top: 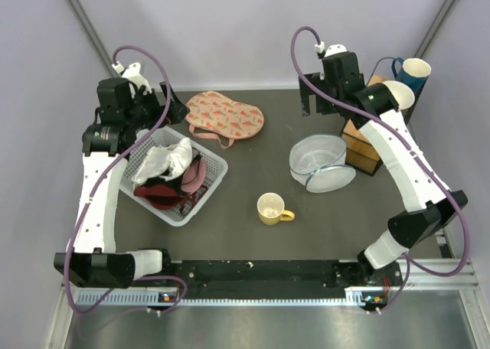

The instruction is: Unzip the laundry bag and remove the bra

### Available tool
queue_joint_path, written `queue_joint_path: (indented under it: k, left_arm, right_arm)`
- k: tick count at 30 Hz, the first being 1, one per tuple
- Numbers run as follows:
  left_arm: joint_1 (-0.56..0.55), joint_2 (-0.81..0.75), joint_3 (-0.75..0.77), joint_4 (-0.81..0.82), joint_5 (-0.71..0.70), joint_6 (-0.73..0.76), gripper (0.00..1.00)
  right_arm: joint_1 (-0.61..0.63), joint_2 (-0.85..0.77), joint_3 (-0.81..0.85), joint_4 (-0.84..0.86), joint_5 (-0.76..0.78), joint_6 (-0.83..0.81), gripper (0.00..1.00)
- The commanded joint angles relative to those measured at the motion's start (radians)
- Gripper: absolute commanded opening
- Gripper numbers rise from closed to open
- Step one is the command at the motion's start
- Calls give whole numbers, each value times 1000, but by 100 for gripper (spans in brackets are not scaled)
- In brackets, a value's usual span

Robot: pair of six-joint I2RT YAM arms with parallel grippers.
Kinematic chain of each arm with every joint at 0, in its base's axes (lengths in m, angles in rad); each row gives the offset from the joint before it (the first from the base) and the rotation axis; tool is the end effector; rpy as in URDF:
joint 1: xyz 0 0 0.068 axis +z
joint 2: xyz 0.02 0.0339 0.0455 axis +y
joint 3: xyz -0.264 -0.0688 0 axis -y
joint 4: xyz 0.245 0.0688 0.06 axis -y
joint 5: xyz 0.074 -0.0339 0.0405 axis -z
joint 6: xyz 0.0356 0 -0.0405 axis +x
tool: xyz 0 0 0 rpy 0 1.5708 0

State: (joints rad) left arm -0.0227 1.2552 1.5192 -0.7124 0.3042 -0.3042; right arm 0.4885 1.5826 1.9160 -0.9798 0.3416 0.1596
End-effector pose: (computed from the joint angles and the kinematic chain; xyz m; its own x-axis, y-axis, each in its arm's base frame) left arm 0.2559 -0.0165 0.4395 -0.5008 -0.2745 -0.8209 0.1483 0.9071 -0.3938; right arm 0.2889 0.1400 0.4496 -0.5579 -0.1269 -0.8202 -0.1189 0.9903 -0.0723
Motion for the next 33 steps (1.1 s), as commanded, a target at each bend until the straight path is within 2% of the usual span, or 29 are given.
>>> queue_joint_path:
  k: [1, 6, 10, 13, 18, 21, 27, 33]
  left_arm:
    - [-5, 13, 9, 7, -63, 2, 99]
    - [-67, 48, 5, -39, -201, 25, 99]
    - [-98, 70, 9, -78, -211, 47, 99]
    - [-100, 72, -8, -79, -197, 56, 99]
    - [-100, 61, -27, -68, -195, 59, 99]
    - [-102, 69, -11, -81, -178, 71, 99]
    - [-100, 73, -5, -88, -175, 76, 99]
    - [-100, 59, -8, -96, -191, 82, 99]
  right_arm:
    - [4, -44, -40, 93, -153, -22, 99]
    - [2, 6, -116, 272, -405, 46, 99]
    - [5, 135, -114, 410, -460, 159, 99]
    - [4, 278, -54, 443, -495, 201, 99]
    - [15, 523, 89, 455, -494, 235, 98]
    - [19, 614, 135, 457, -471, 273, 98]
    - [19, 706, 199, 484, -435, 426, 97]
    - [18, 786, 215, 524, -466, 553, 94]
